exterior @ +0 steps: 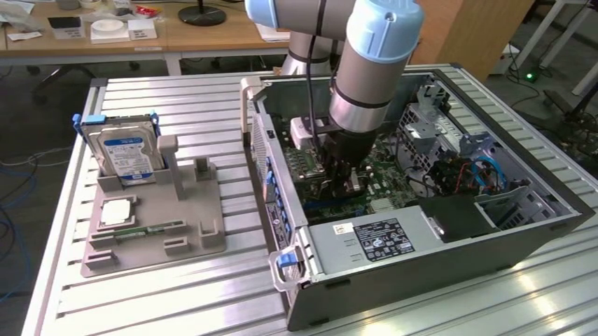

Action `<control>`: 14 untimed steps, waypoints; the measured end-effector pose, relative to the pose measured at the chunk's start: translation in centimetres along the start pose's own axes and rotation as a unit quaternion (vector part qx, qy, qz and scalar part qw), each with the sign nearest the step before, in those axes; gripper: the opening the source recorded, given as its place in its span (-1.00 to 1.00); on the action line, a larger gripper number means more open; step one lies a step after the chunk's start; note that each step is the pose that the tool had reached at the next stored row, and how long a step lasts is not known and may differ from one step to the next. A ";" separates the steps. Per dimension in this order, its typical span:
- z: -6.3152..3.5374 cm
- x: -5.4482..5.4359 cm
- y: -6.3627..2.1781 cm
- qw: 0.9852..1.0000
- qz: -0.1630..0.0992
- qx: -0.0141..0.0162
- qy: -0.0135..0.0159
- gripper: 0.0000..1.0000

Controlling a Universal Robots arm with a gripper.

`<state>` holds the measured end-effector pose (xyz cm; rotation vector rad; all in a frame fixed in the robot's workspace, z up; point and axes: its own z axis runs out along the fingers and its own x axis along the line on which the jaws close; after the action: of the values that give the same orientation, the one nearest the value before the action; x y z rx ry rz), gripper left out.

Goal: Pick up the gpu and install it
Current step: 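Insert the gpu into the slot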

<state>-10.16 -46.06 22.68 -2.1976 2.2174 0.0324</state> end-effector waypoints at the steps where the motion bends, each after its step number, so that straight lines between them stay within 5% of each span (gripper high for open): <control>1: 0.02 0.0 0.00 1.000 0.000 0.000 0.000 -0.45; 14: 0.34 0.0 0.00 1.000 0.000 0.000 0.000 -0.45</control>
<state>-10.16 -46.05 22.34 -2.1975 2.2173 0.0326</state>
